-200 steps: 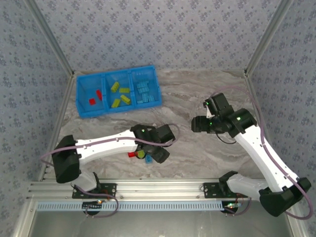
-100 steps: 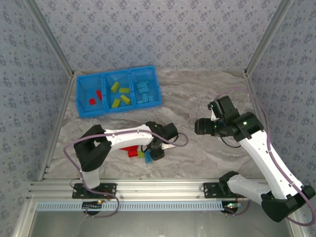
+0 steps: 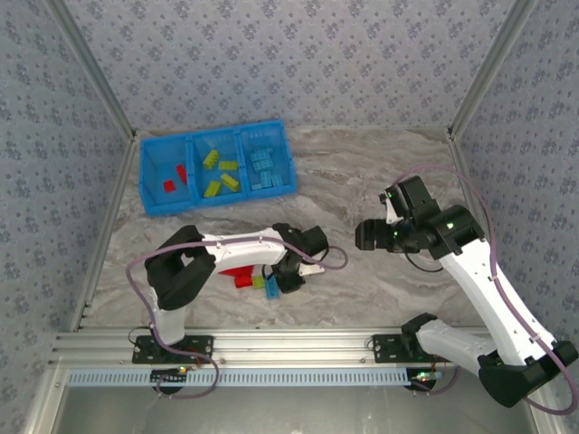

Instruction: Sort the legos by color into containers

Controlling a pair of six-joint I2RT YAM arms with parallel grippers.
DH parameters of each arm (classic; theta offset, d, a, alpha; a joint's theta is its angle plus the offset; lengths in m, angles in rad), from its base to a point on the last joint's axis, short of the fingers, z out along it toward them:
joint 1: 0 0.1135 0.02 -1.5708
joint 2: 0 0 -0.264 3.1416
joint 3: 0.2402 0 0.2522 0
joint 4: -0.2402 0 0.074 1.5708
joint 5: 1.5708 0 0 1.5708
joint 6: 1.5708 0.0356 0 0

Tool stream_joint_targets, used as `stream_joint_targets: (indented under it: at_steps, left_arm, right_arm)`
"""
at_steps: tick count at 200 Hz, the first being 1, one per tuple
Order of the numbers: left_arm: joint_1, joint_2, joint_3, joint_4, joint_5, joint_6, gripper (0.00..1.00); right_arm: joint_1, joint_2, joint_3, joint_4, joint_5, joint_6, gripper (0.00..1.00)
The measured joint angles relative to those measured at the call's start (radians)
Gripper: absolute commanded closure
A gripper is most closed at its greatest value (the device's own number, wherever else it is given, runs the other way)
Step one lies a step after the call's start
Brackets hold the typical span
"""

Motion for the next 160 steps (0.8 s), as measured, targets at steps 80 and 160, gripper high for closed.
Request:
stream_joint_targets:
  at_steps: [80, 160]
  left_arm:
    - [0.396, -0.374, 0.139, 0.069, -0.048, -0.259, 0.99]
    - [0.853, 0.045, 0.636, -0.029, -0.079, -0.524, 0.70]
  right_arm:
    - [0.000, -0.076, -0.010, 0.167, -0.165, 0.088, 0.19]
    - [0.000, -0.032, -0.011, 0.203, -0.153, 0.105, 0.19]
